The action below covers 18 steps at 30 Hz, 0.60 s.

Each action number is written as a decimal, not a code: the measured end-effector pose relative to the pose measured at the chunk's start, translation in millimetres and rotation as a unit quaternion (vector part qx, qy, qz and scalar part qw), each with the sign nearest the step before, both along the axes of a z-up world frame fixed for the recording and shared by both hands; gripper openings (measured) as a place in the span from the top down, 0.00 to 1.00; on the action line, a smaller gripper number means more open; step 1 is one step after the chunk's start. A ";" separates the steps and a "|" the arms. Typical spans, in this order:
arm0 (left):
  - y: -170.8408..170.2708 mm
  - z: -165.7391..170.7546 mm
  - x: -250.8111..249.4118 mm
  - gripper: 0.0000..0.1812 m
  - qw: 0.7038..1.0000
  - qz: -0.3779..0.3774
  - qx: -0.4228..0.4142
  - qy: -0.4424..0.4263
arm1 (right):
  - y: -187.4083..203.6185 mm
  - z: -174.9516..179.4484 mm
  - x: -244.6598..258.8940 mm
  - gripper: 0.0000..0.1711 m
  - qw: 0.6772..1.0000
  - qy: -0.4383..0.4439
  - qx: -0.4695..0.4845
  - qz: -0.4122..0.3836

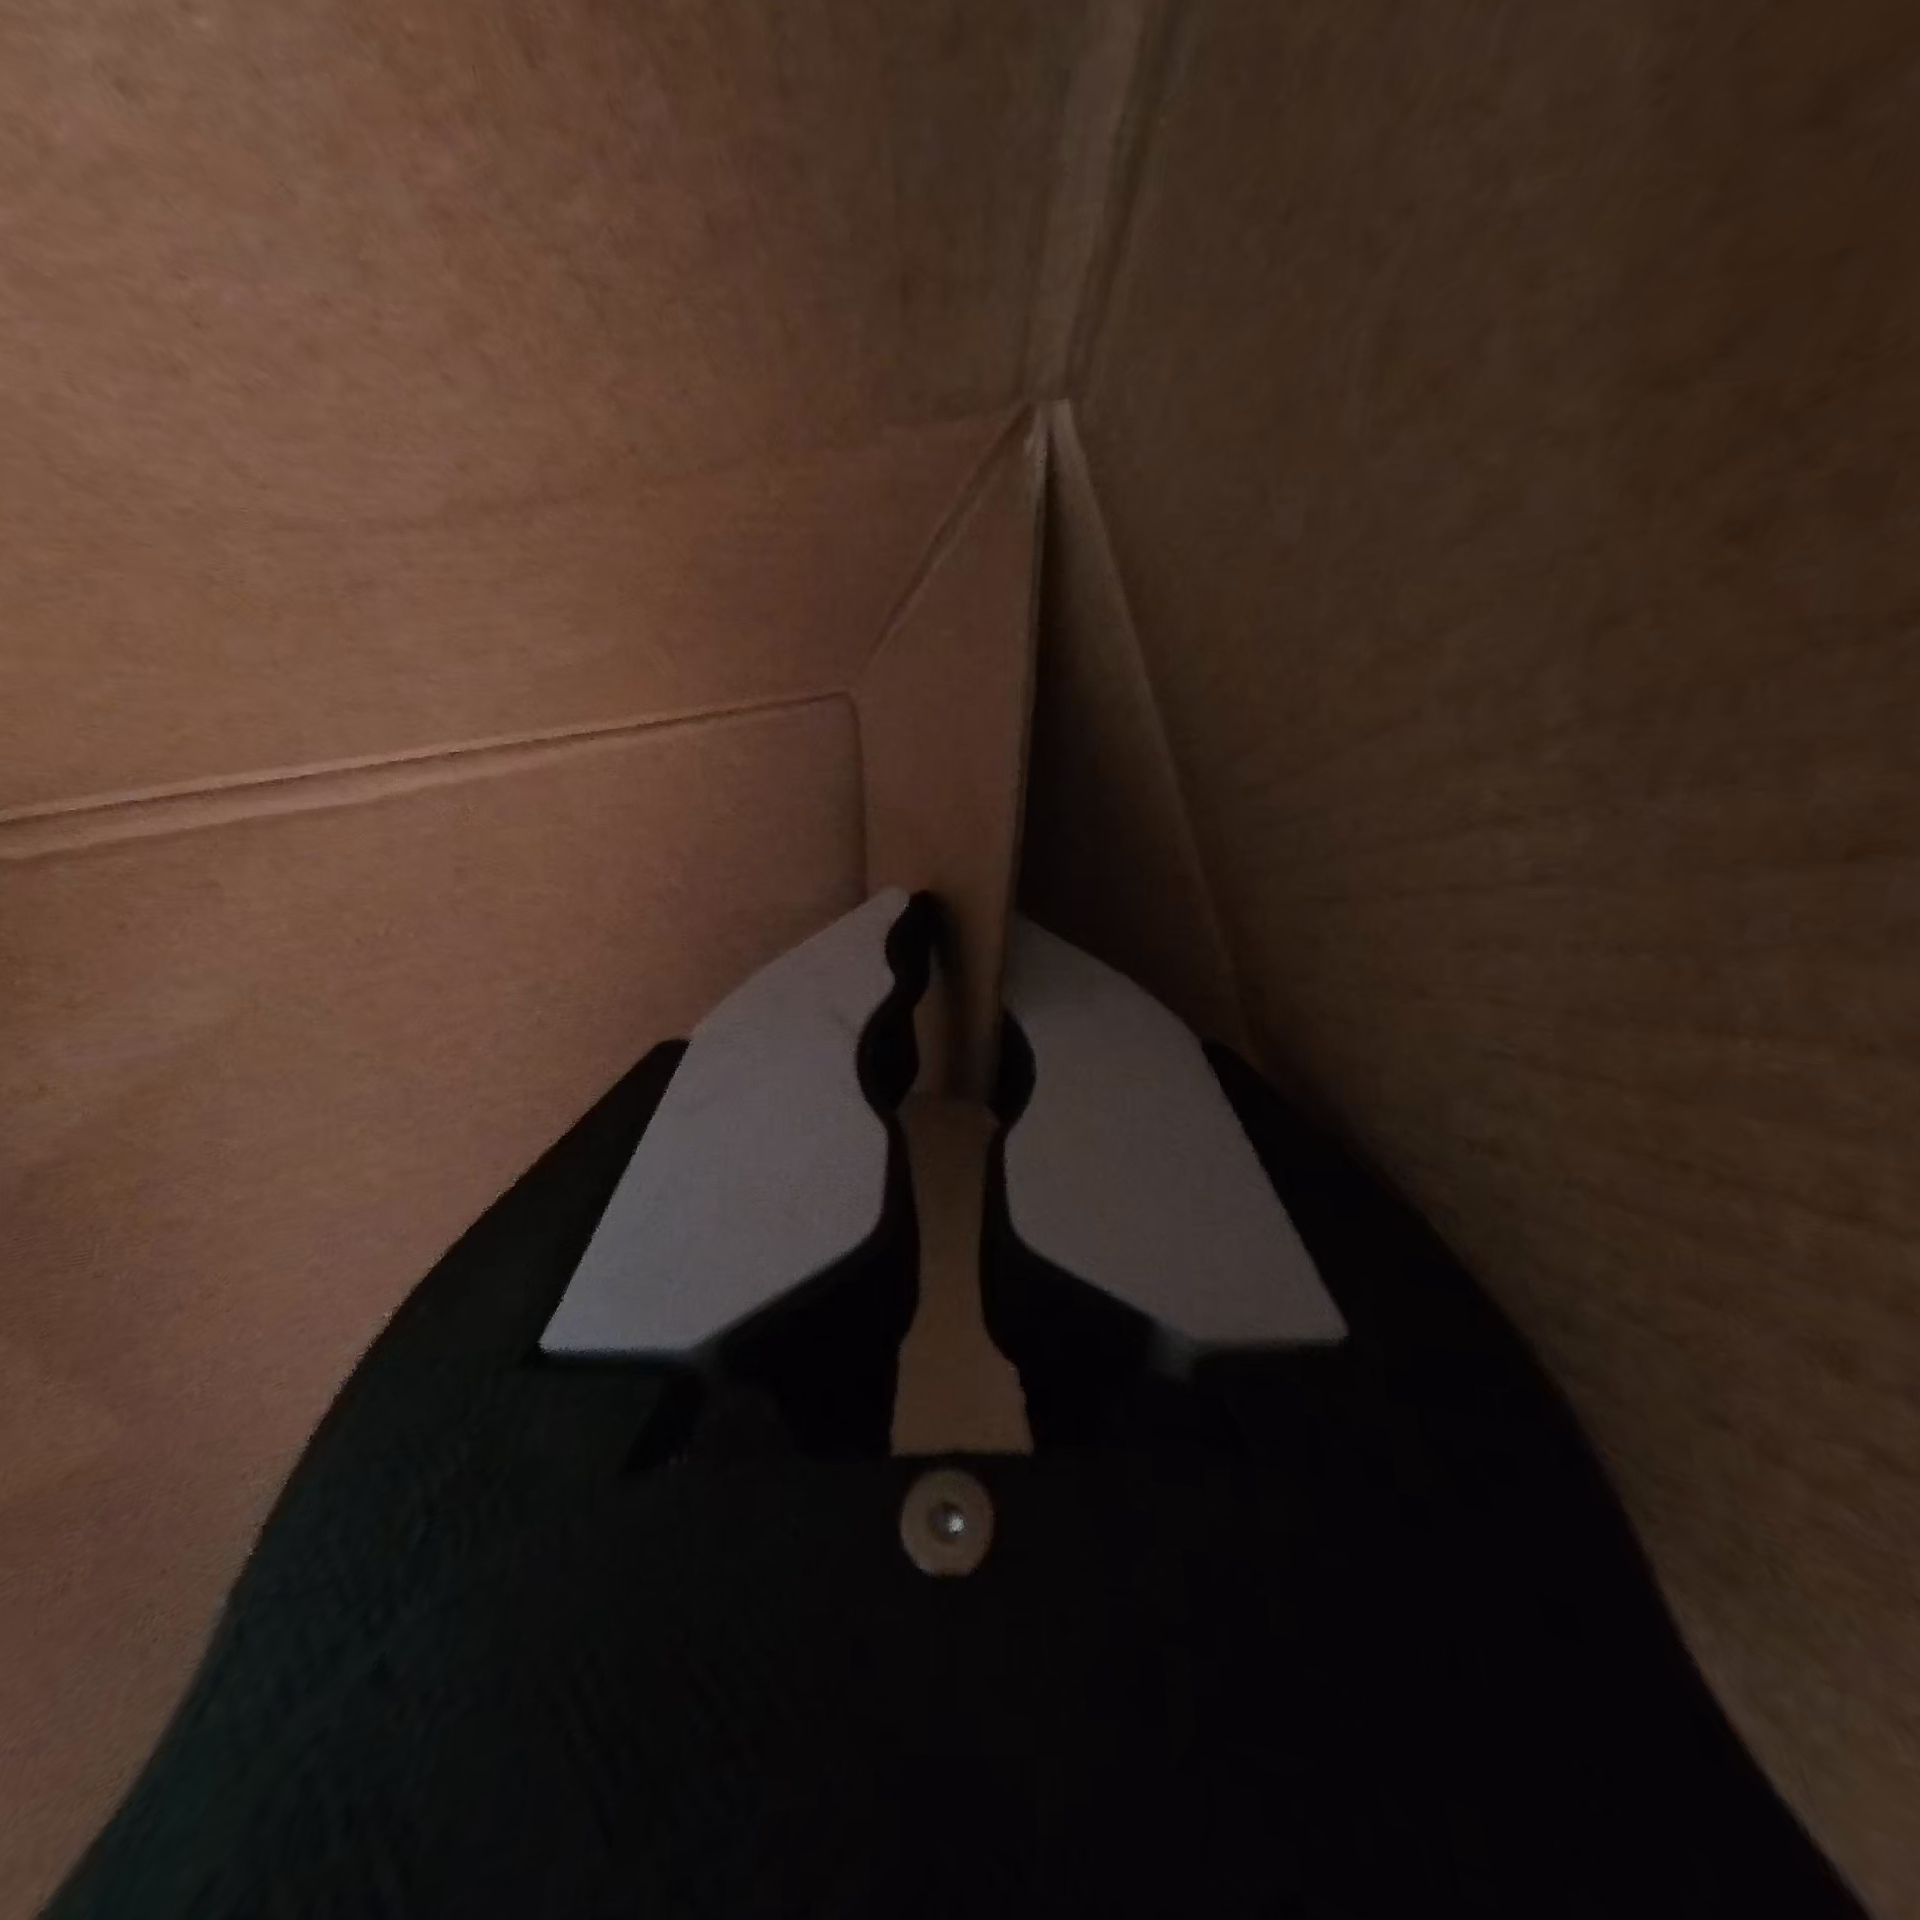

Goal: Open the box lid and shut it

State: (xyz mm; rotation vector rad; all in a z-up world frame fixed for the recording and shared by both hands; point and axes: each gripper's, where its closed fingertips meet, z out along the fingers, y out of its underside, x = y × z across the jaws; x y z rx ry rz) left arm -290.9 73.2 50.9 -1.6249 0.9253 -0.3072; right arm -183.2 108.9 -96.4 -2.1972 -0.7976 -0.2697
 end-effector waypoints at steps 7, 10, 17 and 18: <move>-1.9 -20.8 -1.5 0.98 0.998 0.002 -0.047 0.053 | 1.4 -6.0 12.7 0.88 0.999 -0.050 0.000 -0.015; -3.2 -27.7 -0.4 0.97 0.996 0.006 -0.051 0.073 | 1.1 -4.8 15.4 0.85 0.996 -0.094 0.011 0.008; -8.4 -33.0 5.7 0.97 0.995 -0.001 -0.056 0.083 | -20.7 24.7 19.4 0.80 0.968 -0.248 0.038 0.031; -8.8 -33.3 6.3 0.97 0.995 -0.001 -0.054 0.084 | -27.6 31.1 20.5 0.80 0.960 -0.274 0.045 0.032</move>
